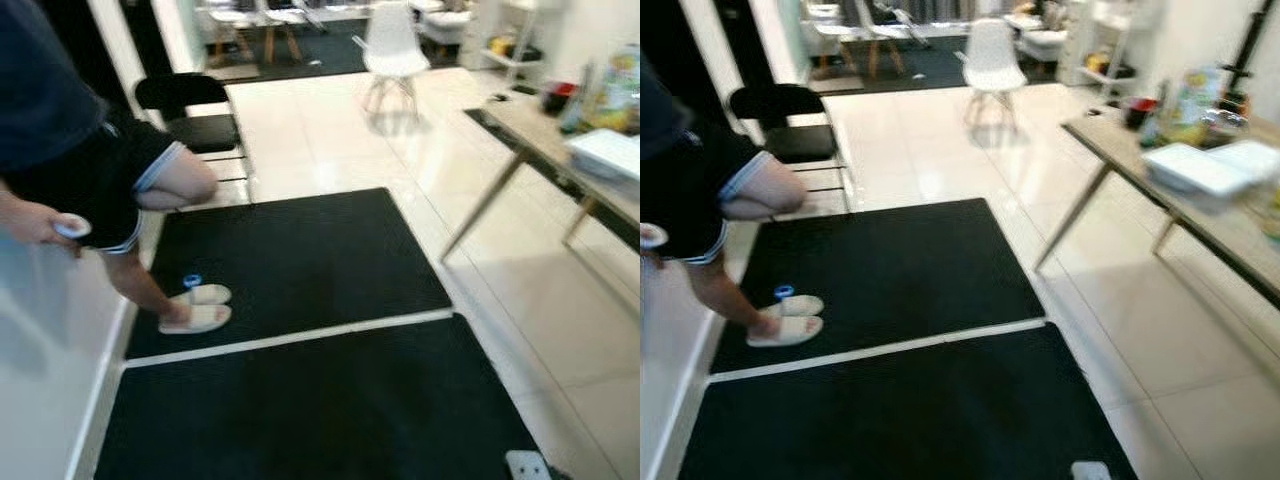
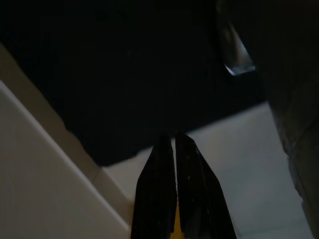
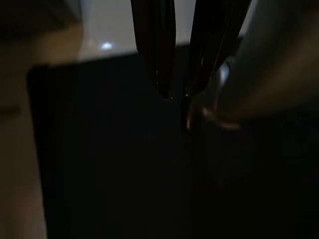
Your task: Restocking fridge
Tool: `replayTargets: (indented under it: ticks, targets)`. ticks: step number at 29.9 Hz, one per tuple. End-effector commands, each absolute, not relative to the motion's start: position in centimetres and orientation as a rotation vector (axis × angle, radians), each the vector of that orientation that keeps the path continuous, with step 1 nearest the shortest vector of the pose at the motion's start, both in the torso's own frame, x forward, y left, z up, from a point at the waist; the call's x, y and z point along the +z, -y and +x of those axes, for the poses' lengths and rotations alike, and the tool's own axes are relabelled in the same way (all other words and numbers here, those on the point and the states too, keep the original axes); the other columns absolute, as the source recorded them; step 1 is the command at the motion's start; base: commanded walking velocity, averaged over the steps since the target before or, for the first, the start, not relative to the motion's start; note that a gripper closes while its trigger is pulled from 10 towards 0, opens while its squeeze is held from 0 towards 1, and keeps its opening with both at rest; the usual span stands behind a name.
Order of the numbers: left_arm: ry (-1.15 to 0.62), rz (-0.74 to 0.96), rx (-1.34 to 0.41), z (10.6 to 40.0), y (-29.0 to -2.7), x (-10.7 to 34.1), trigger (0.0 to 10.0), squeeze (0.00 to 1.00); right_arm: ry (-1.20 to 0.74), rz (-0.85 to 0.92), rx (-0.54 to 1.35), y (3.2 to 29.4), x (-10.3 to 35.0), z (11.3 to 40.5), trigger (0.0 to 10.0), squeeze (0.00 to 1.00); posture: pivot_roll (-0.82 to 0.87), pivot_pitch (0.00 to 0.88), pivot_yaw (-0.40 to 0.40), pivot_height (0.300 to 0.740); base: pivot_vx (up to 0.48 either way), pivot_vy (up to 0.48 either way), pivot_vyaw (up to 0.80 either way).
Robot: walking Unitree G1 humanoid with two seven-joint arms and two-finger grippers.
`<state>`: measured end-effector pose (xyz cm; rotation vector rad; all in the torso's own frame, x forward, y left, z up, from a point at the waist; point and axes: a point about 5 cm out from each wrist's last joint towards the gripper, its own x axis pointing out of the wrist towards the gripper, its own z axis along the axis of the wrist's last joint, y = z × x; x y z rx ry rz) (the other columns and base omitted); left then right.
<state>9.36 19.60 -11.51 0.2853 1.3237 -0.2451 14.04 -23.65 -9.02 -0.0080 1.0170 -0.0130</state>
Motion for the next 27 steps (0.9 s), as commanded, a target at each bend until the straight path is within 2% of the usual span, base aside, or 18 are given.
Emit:
replayTargets:
  ticks: [1, 9, 27]
  targets:
    - [-1.295, 0.255, -0.268, 9.96, -18.62, -11.47, 10.0, 0.0, -1.047, -0.002, -0.004, 23.22, -9.41, 13.28, 10.0, 0.0, -0.09, 0.0, 0.001, 0.74, 0.382, 0.0, -0.8]
    - [-1.294, 0.253, -0.269, 9.97, -18.65, -11.46, 10.0, 0.0, -1.043, -0.001, -0.01, 23.27, -9.37, 13.4, 10.0, 0.0, -0.09, 0.0, 0.002, 0.74, 0.384, 0.0, -0.76]
    - [-1.291, 0.269, -0.277, 9.94, -18.66, -11.47, 10.0, 0.0, -1.041, -0.013, -0.012, 23.13, -9.35, 13.57, 10.0, 0.0, -0.08, 0.0, 0.006, 0.74, 0.384, 0.0, 0.0]
